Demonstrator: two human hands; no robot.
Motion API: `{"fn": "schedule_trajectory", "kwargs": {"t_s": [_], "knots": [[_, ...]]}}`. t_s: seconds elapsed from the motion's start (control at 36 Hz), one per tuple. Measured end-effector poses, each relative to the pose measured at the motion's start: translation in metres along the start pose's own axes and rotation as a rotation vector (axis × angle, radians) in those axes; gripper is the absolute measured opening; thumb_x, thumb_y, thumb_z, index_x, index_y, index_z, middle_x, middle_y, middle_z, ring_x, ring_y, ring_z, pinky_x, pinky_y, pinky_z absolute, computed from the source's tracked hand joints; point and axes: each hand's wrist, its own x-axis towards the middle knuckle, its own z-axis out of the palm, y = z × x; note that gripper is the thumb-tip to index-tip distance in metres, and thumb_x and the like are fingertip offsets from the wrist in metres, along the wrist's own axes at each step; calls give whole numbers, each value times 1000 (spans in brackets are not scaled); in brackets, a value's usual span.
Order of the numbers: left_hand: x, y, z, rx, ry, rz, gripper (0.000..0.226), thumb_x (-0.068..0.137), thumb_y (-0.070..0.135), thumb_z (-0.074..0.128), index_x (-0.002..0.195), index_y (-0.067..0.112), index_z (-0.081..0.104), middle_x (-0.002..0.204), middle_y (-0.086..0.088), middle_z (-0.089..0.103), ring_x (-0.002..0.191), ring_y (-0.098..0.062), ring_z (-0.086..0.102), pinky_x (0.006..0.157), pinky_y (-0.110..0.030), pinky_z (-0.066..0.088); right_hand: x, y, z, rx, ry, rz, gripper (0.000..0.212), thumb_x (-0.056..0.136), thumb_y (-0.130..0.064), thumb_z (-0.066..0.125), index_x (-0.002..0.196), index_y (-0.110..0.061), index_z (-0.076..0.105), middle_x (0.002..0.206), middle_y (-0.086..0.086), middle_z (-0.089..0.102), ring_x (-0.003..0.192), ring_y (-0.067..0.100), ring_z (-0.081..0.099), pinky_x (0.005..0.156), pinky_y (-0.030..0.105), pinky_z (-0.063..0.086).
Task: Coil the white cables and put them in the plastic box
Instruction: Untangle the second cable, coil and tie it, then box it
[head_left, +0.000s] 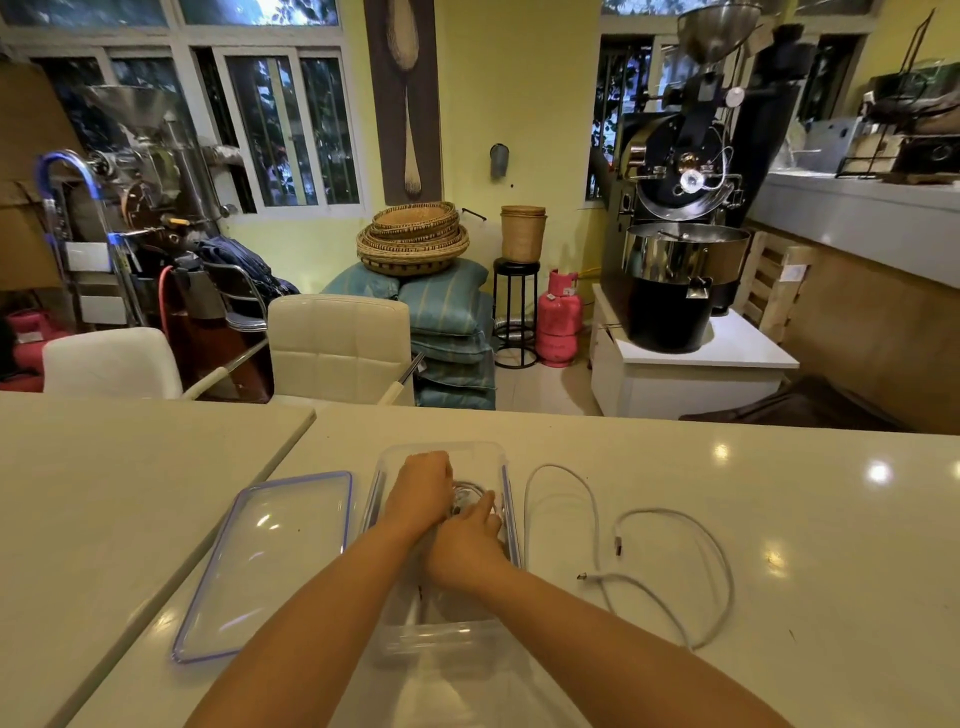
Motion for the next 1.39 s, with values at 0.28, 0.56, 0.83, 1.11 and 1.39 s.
{"fn": "schedule_trajectory", "kwargs": {"t_s": [0.28,0.56,0.83,1.11,1.39], "knots": [[4,-3,2,-127,-5,-21,23,88,6,53,102,-1,69,106,-20,70,97,-28,65,82,-29,49,-4,-1,3,-262,-17,-53,98,86,-32,58,142,1,-16,153,22,-17,143,34,-7,117,42,9],[3,-3,-2,-247,6,-58,28,91,2,44,108,-4,64,117,-21,65,109,-29,59,92,-29,44,-2,-4,1,-198,1,-36,97,85,-28,60,144,-3,-13,154,18,-15,144,32,-4,117,42,11],[2,0,-7,-278,25,-58,27,92,4,43,106,-3,65,114,-19,65,107,-28,58,91,-29,43,-15,-10,-14,-199,-7,-62,90,87,-20,57,145,-6,-12,154,17,-18,144,34,0,118,40,14],[0,5,-14,-238,19,-39,26,93,4,43,106,-2,65,114,-19,65,106,-28,58,90,-29,43,-29,-11,-24,-297,-6,-157,86,89,-19,53,143,1,-10,154,23,-9,143,36,5,118,41,16],[-6,37,-31,-267,20,22,26,93,8,44,111,1,61,116,-18,64,107,-28,57,91,-30,42,-31,-2,-57,-140,176,-312,59,89,-25,47,139,-6,22,139,15,34,128,30,35,104,39,35]]}}
